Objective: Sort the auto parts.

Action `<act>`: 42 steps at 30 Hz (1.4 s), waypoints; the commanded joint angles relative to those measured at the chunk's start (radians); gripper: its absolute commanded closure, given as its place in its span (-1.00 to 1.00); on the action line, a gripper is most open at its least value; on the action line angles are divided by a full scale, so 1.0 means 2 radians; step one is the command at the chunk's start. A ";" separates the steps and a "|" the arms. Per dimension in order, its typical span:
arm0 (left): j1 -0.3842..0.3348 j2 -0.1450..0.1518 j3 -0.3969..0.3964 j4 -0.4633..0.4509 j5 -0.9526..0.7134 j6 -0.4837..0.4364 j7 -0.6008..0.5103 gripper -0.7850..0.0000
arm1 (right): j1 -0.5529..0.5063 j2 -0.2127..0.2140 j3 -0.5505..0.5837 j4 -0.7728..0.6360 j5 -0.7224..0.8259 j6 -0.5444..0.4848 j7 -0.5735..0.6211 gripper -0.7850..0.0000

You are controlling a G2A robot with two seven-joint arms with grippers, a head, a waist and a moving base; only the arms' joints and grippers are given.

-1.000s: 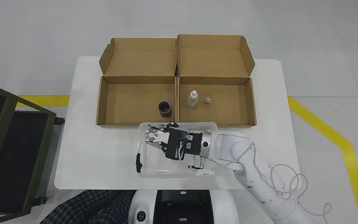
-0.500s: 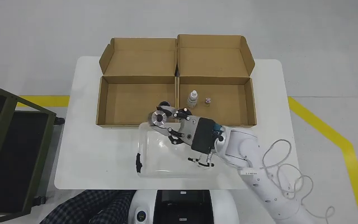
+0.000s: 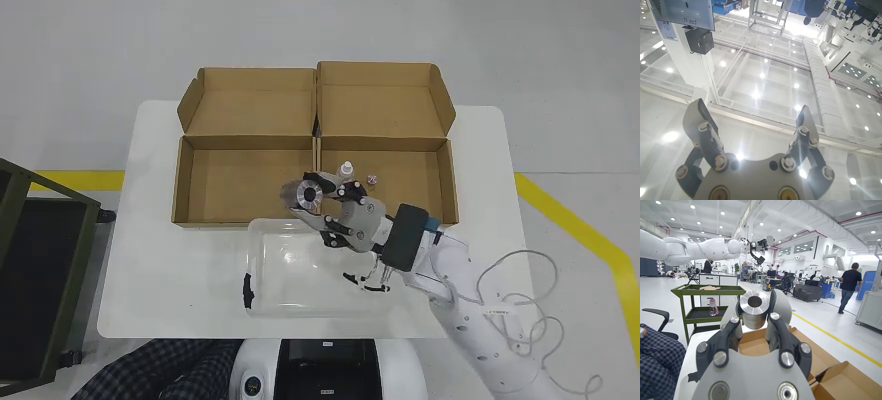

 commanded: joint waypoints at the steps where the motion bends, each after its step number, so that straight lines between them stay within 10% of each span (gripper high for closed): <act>1: 0.000 0.000 0.000 0.000 0.000 0.000 0.000 -1.00 | -0.001 0.000 0.002 0.000 0.007 0.004 -0.006 1.00; 17: 0.000 0.000 0.000 0.000 0.000 0.000 0.000 -1.00 | 0.001 -0.002 0.020 0.002 0.042 0.008 -0.014 1.00; 42: 0.000 0.000 0.000 0.000 0.000 0.000 0.000 -1.00 | 0.113 -0.031 -0.078 0.160 0.035 0.058 0.176 1.00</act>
